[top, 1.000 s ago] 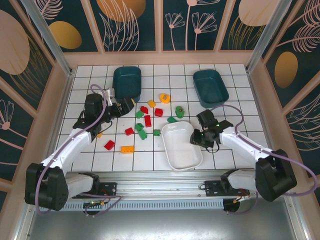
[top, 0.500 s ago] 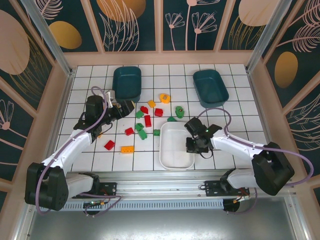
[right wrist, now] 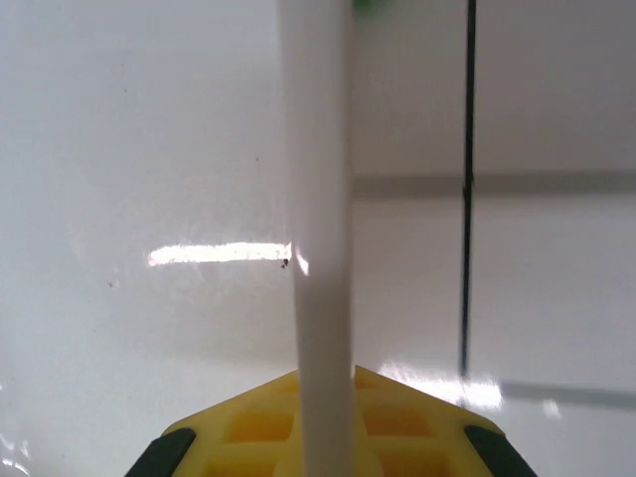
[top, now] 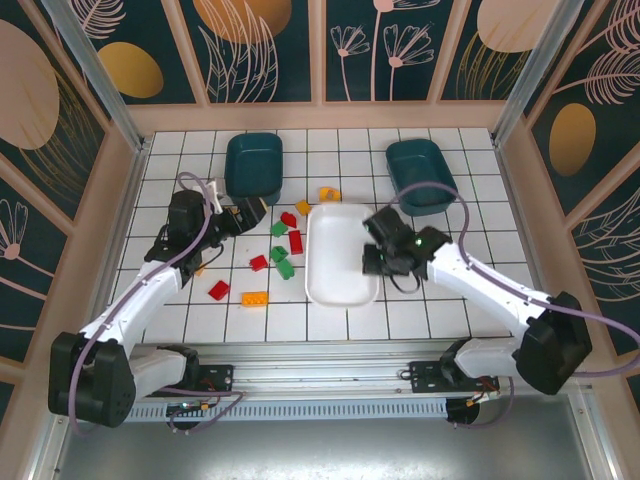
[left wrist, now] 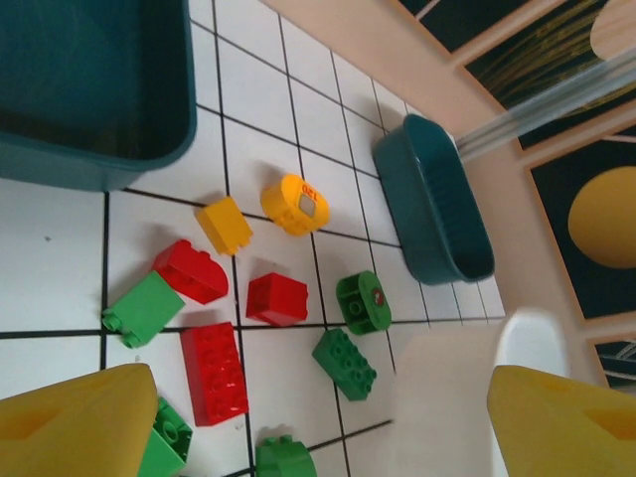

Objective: Sort the legos into containers by color

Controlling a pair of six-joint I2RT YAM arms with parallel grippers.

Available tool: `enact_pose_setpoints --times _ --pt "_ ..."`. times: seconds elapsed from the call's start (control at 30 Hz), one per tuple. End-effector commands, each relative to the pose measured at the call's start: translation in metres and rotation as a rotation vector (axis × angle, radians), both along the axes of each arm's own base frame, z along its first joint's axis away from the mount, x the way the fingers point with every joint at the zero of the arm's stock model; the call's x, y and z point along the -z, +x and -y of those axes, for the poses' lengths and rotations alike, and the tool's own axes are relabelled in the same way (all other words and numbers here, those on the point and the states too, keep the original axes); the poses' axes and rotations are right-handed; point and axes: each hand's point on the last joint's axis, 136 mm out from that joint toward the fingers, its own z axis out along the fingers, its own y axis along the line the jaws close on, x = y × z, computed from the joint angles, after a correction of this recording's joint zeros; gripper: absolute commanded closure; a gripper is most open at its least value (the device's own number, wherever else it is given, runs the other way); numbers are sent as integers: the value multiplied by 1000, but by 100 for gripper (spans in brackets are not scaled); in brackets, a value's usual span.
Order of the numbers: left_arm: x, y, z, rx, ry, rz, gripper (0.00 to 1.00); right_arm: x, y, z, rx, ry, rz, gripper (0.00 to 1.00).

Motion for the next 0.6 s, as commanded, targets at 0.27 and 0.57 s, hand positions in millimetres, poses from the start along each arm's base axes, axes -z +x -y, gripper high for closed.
enact_pose_setpoints --times 0.27,0.57 --pt "39 -20 -27 -148 29 -98 12 -41 271 -23 155 -31 335 100" --pt "61 -31 -31 -148 59 -154 12 19 361 -42 88 -62 273 100"
